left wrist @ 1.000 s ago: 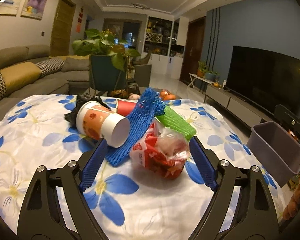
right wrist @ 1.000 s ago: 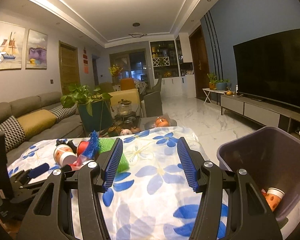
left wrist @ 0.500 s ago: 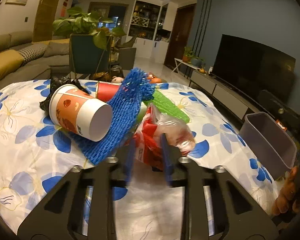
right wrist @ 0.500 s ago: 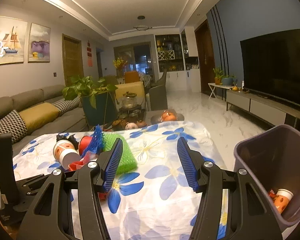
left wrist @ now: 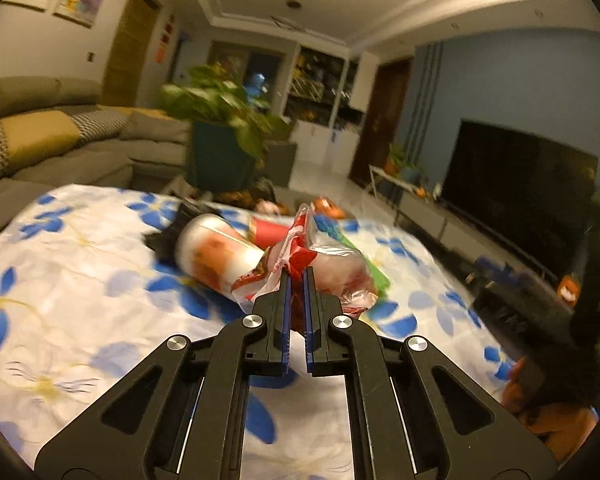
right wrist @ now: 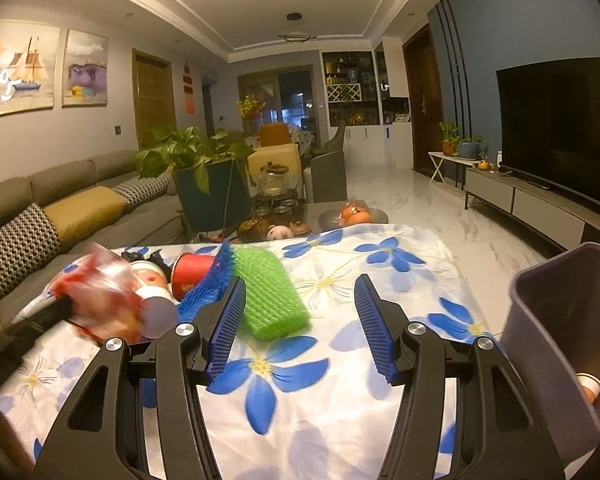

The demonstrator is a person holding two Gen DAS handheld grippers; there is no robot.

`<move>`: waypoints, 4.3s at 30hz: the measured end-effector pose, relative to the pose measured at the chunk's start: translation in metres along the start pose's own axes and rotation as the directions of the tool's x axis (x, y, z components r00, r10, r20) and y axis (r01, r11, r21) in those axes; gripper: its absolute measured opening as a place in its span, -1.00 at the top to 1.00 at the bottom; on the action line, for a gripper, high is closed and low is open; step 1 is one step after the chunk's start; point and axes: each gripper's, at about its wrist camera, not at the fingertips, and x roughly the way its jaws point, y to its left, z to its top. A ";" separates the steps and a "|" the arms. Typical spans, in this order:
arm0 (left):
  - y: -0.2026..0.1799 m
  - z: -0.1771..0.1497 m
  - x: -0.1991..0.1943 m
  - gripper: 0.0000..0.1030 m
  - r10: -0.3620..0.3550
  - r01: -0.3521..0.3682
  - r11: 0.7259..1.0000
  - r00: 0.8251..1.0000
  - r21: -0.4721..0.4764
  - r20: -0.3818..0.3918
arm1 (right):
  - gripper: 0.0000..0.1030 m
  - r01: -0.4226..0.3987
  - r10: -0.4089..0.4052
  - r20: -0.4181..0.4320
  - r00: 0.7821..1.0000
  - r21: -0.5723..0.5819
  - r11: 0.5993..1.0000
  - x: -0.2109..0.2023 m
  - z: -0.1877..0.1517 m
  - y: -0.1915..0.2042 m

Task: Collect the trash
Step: 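Grasp the red snack bag with the left tool while the right tool grasps the green foam net, then carry the snack bag and green net over the grey bin and release both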

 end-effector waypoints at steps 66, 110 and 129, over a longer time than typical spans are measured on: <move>-0.123 0.005 -0.058 0.91 -0.140 0.135 0.985 0.989 0.109 0.041 | 0.79 0.100 -0.106 0.112 0.988 0.059 0.993 -0.145 0.014 -0.123; -0.303 -0.031 0.040 0.90 -0.406 0.425 0.876 0.905 0.227 -0.124 | 0.78 0.306 -0.327 0.093 0.941 0.186 0.934 -0.158 -0.003 -0.220; -0.287 -0.037 0.053 -0.49 -0.420 0.431 0.887 0.902 0.168 -0.097 | 0.26 0.288 -0.310 0.080 0.947 0.210 0.934 -0.156 -0.006 -0.237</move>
